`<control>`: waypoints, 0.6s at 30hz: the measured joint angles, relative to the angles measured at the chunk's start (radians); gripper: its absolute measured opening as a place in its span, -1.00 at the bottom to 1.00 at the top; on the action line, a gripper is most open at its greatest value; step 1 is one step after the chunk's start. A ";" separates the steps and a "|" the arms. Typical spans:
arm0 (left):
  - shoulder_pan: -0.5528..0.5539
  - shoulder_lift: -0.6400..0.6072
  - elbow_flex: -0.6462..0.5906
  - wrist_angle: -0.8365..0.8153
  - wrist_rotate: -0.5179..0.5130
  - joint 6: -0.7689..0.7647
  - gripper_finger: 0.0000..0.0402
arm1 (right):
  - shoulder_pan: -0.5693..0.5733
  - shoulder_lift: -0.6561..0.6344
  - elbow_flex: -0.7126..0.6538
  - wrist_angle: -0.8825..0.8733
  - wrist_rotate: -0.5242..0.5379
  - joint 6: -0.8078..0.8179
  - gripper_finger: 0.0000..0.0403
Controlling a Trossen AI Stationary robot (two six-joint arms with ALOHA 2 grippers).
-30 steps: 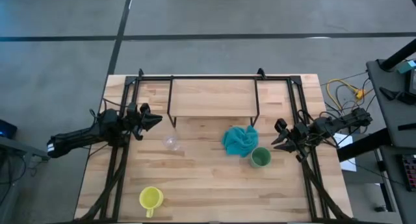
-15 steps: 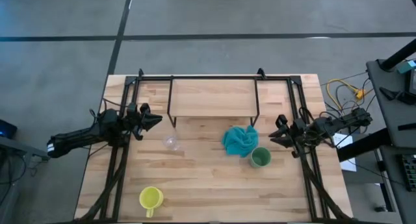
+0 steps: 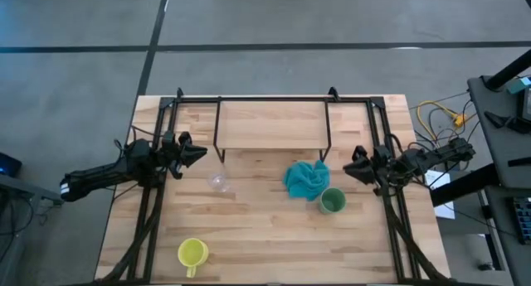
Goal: Stack small to large cups/mugs on shelf
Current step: Put the transparent mug on the shelf
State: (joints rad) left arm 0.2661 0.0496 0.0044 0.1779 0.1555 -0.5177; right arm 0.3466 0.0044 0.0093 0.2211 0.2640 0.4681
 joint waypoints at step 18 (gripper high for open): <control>-0.001 0.105 0.232 -0.098 0.150 -0.172 -0.77 | 0.000 0.000 0.000 0.048 0.003 0.055 -0.63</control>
State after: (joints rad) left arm 0.2651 0.1551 0.2361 0.0795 0.3058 -0.6893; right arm 0.3463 0.0045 0.0093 0.2686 0.2666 0.5235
